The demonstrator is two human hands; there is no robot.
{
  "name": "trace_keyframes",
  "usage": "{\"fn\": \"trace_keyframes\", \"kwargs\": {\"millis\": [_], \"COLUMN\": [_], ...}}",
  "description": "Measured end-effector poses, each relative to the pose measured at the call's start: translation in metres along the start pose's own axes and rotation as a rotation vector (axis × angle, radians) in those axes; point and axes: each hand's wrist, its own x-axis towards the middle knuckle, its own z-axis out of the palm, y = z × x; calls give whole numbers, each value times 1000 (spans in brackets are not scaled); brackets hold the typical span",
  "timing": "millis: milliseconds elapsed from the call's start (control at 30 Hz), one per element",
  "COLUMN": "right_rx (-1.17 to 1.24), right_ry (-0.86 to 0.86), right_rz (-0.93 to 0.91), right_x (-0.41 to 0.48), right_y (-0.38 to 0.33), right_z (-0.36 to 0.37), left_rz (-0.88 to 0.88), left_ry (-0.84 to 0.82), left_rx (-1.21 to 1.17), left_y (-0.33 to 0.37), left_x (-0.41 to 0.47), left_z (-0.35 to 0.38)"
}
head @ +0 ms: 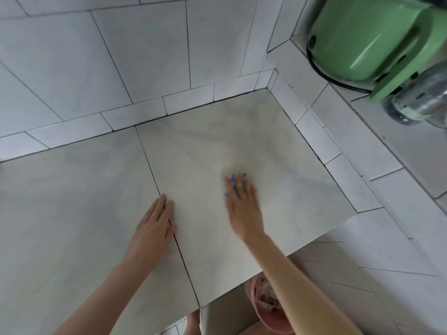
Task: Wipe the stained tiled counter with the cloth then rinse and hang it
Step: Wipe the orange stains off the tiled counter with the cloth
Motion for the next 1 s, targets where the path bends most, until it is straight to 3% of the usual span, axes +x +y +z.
{"fn": "trace_keyframes", "kwargs": {"millis": [133, 267, 433, 567, 800, 900, 1000], "right_rx": [86, -6, -57, 13, 115, 67, -27], "right_ry": [6, -18, 7, -14, -90, -90, -69], "right_rz": [-224, -385, -159, -103, -453, -584, -547], "right_x": [-38, -45, 6, 25, -39, -55, -36], "right_y": [-68, -63, -22, -56, -157, -155, -131], "right_z": [25, 26, 11, 16, 51, 52, 43], "left_rz": [10, -39, -161, -186, -267, -284, -265], "left_ry": [30, 75, 135, 129, 208, 205, 147], "left_rx": [34, -30, -109, -77, -137, -117, 14], "left_y": [-9, -18, -37, -53, -73, -81, -95], "left_x": [-5, -11, -22, -30, -54, -58, -67], "left_z": [2, -7, -22, -26, -33, -38, -34]}}
